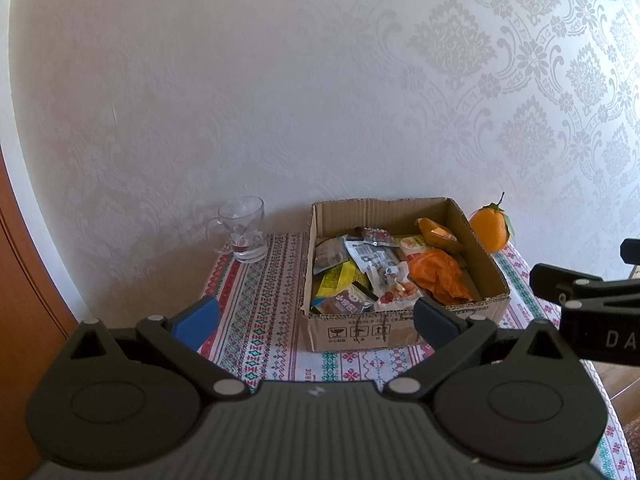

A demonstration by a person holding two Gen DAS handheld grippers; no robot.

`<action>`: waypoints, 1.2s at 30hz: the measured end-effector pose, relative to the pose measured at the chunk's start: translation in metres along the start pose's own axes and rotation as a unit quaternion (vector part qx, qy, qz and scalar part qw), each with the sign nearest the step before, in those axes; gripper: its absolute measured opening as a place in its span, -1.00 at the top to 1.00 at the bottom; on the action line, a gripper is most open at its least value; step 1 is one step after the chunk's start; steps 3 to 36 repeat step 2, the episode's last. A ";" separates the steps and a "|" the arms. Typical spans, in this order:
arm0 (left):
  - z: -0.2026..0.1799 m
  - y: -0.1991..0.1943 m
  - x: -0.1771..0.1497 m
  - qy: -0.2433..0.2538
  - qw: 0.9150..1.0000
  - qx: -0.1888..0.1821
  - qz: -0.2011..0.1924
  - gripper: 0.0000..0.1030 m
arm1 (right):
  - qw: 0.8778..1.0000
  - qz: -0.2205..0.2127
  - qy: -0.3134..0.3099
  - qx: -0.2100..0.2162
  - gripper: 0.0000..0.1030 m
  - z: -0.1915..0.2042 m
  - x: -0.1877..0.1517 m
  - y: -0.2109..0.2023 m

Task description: Organize snacks

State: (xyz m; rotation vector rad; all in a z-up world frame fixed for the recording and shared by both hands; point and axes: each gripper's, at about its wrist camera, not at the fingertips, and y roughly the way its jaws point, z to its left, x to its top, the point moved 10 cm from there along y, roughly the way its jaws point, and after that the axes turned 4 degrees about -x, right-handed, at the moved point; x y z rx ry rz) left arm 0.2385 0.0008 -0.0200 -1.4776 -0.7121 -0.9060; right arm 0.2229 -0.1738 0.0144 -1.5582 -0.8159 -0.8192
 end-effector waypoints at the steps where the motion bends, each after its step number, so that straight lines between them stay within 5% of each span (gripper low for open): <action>1: 0.000 0.000 0.000 -0.001 1.000 0.000 0.001 -0.99 | 1.000 0.000 0.000 0.000 -1.00 0.000 0.000 0.000; 36: 0.000 0.000 0.000 -0.001 1.000 -0.001 0.001 -0.99 | 1.000 0.000 0.000 0.000 -1.00 0.000 0.000 0.000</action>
